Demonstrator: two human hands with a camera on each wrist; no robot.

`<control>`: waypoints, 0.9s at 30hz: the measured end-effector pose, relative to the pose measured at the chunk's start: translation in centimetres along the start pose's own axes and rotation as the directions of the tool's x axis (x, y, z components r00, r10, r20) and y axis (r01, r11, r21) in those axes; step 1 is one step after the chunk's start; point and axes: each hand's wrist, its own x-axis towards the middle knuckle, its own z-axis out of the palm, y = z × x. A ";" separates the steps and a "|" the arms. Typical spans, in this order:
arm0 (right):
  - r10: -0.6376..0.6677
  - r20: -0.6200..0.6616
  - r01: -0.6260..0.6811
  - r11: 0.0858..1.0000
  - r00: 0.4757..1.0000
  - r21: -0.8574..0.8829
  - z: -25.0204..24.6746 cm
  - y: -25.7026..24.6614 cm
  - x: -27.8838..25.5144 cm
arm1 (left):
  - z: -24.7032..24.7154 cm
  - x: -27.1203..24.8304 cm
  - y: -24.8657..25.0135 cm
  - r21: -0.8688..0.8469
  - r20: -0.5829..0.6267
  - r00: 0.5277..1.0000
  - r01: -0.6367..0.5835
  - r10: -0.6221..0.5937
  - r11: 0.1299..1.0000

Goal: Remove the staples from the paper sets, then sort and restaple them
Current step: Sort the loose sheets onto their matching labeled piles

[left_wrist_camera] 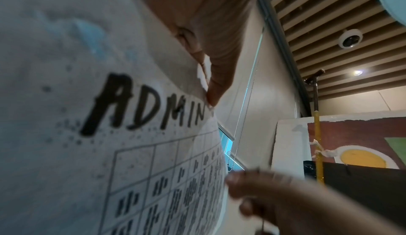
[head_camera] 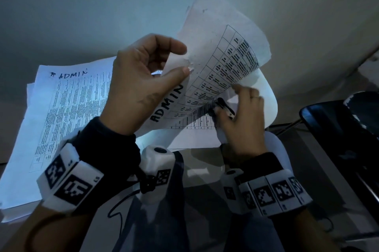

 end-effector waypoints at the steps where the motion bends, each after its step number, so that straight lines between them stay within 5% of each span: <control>1: -0.033 -0.123 0.048 0.991 0.992 0.124 -0.7 -1.2 0.0 | 0.1 -0.1 0.1 0.016 -0.006 1.000 -0.006 0.006 1.000; 3: -0.039 -0.248 0.126 0.929 0.968 0.347 -2.0 -4.2 0.0 | 0.3 -0.4 0.2 0.044 0.003 1.000 -0.014 0.014 0.999; 7: -0.031 -0.094 0.076 0.852 0.995 0.517 -3.2 -8.1 0.5 | 0.5 -0.9 0.5 0.047 0.033 0.999 -0.025 0.024 0.999; 18: -0.008 -0.069 0.040 0.882 0.998 0.470 -3.9 -9.2 0.8 | 0.6 -1.1 0.3 0.092 0.014 0.997 -0.073 0.072 0.993; 27: -0.129 -0.103 0.157 0.924 0.986 0.349 -3.9 -8.9 0.5 | 1.0 -1.5 1.1 -0.075 0.044 0.999 0.006 -0.003 0.997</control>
